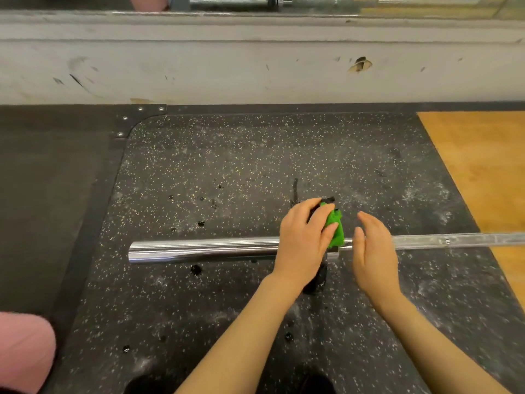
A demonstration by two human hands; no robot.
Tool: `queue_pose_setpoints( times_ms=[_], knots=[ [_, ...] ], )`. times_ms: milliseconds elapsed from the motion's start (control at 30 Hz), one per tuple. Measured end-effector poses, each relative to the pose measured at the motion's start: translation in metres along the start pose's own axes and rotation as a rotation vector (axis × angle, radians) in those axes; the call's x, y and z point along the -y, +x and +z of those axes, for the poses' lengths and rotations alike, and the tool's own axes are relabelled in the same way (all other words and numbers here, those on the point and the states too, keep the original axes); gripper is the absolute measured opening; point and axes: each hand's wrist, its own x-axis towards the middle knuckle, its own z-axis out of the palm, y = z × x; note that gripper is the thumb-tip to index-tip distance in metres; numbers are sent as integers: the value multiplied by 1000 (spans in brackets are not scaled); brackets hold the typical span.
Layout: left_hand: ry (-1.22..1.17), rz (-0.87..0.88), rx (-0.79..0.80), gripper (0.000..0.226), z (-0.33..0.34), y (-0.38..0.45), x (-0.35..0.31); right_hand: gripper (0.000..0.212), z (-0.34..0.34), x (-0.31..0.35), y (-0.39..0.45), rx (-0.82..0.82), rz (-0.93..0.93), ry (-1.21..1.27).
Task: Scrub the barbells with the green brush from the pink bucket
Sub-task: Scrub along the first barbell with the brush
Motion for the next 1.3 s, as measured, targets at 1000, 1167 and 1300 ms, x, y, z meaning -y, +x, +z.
queue_pose_setpoints(
  times_ms=[1000,1167,1300],
  knots=[
    [340,-182,222,48,-30,-40,89,40,9,50,31,293,-70,202],
    [542,-72,252,47,-22,-40,101,43,9,58,44,242,-118,78],
    [567,-52,272,47,-23,-32,104,48,21,75,61,293,-137,-140]
  ],
)
